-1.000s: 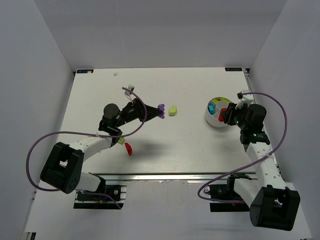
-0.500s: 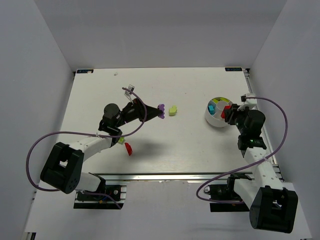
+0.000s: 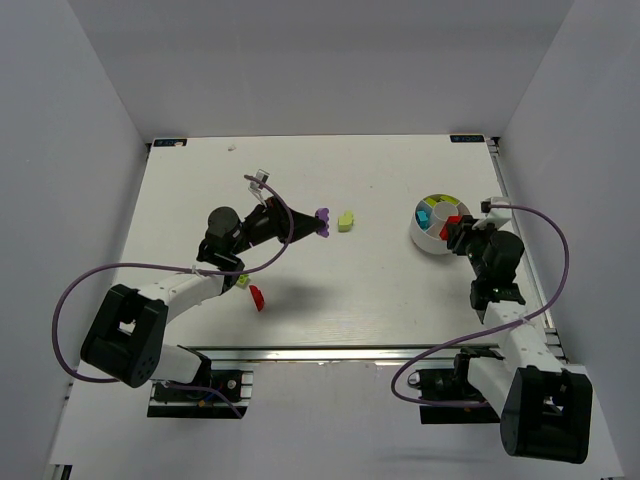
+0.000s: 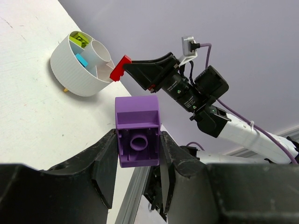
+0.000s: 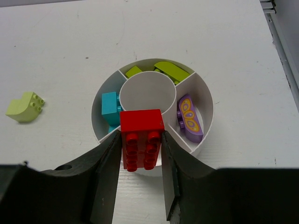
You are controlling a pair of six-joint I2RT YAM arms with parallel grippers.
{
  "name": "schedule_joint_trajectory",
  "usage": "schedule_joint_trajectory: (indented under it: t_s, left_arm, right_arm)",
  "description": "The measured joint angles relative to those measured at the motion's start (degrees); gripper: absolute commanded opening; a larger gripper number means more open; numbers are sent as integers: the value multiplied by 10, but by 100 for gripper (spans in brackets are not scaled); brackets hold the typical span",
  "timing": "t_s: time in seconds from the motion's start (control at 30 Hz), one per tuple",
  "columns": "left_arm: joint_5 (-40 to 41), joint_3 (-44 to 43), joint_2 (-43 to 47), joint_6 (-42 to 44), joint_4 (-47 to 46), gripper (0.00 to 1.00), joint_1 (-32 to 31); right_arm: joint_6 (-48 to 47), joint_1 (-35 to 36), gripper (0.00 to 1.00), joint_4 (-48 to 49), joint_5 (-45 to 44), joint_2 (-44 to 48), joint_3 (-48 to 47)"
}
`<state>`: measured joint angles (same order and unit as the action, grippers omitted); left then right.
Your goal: Sort the legos into containers by color
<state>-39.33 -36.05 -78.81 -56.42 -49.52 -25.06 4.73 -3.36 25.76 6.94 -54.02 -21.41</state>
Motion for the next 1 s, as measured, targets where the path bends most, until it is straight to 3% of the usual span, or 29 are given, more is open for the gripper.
schedule_joint_trajectory:
  t_s: [0.2,0.57,0.67,0.8,1.0]
  left_arm:
    - [3,0,0,-4,0,0,0]
    - [7,0,2,-10,-3,0,0]
    - [8,0,4,-11,-3,0,0]
    - [9,0,5,-15,-7,0,0]
    - [9,0,5,-19,-12,0,-1]
  right_arm:
    - [11,1,0,25,-12,-12,6]
    - [22,1,13,45,-19,-45,7]
    - [23,1,23,48,-19,-50,7]
    - [22,1,49,49,-14,-52,7]
    - [10,1,65,33,8,-51,6]
